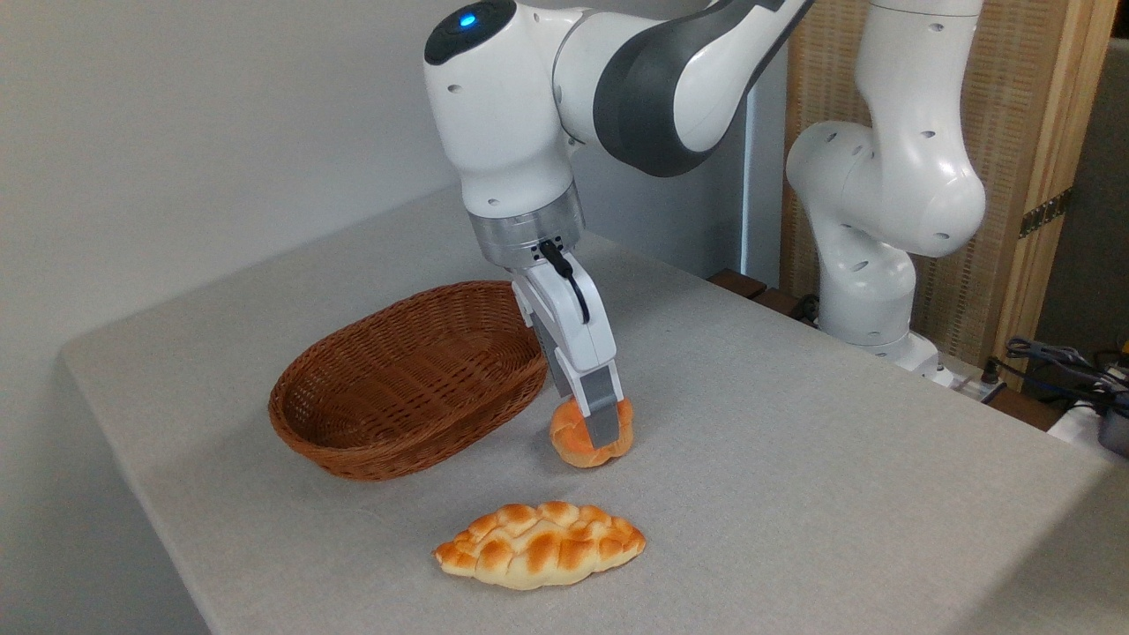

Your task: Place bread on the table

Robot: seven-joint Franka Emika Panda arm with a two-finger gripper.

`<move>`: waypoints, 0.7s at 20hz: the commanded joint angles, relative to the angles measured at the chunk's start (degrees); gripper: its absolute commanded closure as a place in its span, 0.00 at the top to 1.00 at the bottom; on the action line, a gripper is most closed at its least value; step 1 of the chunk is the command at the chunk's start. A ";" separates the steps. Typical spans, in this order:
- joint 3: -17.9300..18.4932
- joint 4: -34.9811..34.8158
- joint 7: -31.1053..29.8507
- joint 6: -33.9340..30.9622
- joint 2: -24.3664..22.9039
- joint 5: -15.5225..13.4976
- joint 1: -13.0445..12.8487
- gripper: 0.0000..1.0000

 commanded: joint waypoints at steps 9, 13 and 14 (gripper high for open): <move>0.31 12.19 -7.94 -3.48 2.42 0.07 -0.66 1.00; -0.13 27.05 -16.12 -8.49 10.33 -3.08 -0.75 1.00; -0.04 29.95 -16.74 -9.89 11.91 -4.40 -0.75 1.00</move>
